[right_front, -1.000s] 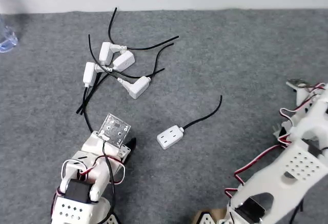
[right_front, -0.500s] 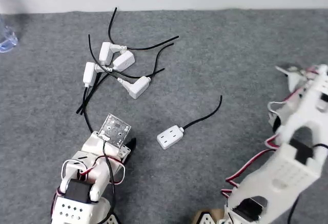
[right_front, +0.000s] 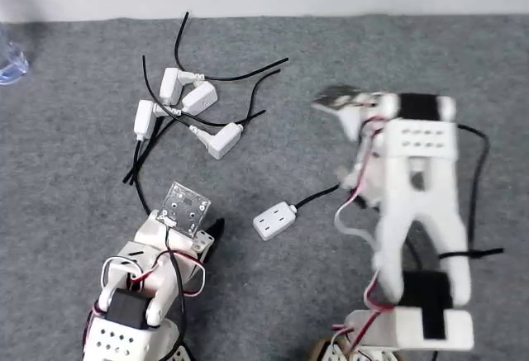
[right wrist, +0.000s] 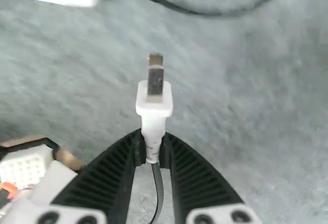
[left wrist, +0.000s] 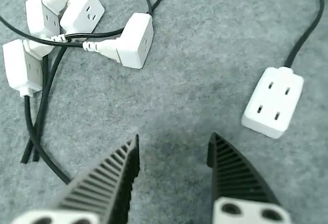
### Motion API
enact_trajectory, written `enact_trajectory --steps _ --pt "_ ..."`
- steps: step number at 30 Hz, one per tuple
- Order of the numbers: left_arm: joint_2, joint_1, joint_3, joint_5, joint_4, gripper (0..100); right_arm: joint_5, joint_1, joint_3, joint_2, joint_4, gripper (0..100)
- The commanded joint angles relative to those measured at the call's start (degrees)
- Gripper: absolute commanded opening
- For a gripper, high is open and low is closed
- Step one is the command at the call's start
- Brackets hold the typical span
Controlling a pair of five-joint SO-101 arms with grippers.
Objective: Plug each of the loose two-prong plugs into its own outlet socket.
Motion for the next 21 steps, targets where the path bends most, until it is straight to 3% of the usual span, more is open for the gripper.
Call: enact_trajectory --steps 1,4,6,8,10,13,21 --pt "-0.53 0.18 0.40 0.70 -1.67 21 -9.85 -4.18 3.60 -4.44 -0.04 0.9" --pt "-0.53 0.18 0.66 0.62 -1.67 21 -30.24 -1.36 9.41 -4.35 -4.09 0.8" --pt "-0.53 0.18 0.66 0.62 -1.67 21 -37.89 4.88 10.81 -4.70 -8.13 0.8" --pt "-0.53 0.26 0.66 0.62 -1.67 21 -41.41 13.76 10.55 -4.18 -9.71 1.2" --pt "-0.53 0.26 0.66 0.62 -1.67 21 -44.75 17.19 10.90 -4.18 -13.23 1.2" --pt "-0.53 0.26 0.75 0.53 -1.67 21 -48.44 20.18 11.08 -4.26 -12.53 0.9" --pt "-0.53 0.26 1.80 0.44 -2.02 21 -46.15 21.05 11.60 -4.35 -10.68 0.9"
